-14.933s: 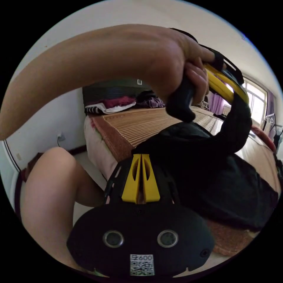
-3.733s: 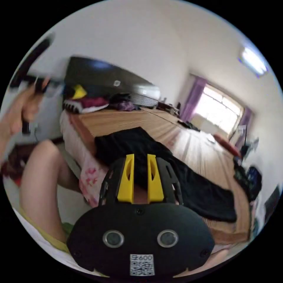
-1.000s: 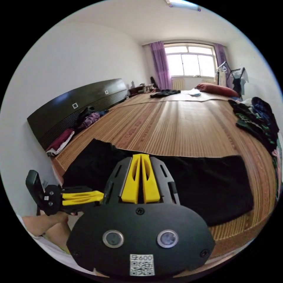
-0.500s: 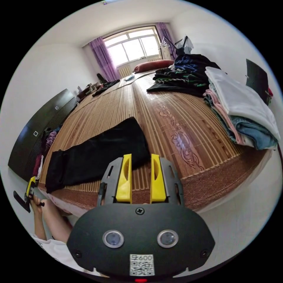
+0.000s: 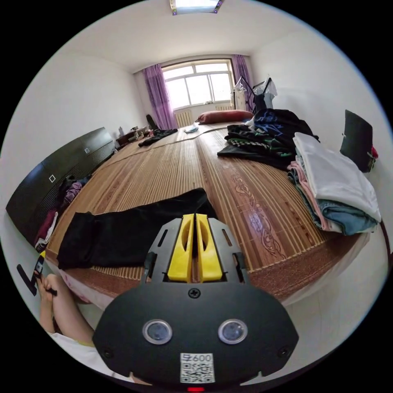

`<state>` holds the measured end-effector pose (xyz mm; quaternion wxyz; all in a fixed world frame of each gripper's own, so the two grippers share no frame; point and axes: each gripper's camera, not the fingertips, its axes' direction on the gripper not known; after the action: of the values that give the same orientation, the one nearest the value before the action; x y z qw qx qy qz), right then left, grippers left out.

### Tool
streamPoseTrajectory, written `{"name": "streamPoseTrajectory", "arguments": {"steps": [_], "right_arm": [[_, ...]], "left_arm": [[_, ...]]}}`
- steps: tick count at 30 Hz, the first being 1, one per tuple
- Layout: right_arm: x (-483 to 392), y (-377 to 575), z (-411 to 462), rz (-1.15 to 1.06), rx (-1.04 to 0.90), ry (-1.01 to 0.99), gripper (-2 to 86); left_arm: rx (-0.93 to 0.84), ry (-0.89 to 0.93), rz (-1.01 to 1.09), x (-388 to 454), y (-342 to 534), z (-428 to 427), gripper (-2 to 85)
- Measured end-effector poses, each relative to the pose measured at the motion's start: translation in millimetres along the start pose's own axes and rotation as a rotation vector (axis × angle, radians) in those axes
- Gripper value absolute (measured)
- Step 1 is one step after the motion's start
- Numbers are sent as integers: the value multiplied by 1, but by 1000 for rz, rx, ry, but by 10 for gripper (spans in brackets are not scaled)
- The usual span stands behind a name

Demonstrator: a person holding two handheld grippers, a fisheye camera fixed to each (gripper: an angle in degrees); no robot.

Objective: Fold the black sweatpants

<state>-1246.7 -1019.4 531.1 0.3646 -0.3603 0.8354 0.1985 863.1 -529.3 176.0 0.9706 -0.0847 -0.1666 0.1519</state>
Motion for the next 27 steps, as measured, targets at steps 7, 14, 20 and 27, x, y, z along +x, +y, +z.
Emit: {"name": "streamPoseTrajectory", "arguments": {"steps": [7,14,20,27], "right_arm": [[18,-19,-12,28,-24,-127,-9],[-9,-28,-3,49,53,-397,-9],[-158,-7,48,-225,-63,-758,-9],[-327,102,112,-391,-152,-864,-9]], "left_arm": [[106,121,-161,-13,-18,-37,3],[121,150,-185,12,-45,-47,4],[140,177,-188,37,-67,-55,5],[116,168,-170,73,-94,-50,5]]}}
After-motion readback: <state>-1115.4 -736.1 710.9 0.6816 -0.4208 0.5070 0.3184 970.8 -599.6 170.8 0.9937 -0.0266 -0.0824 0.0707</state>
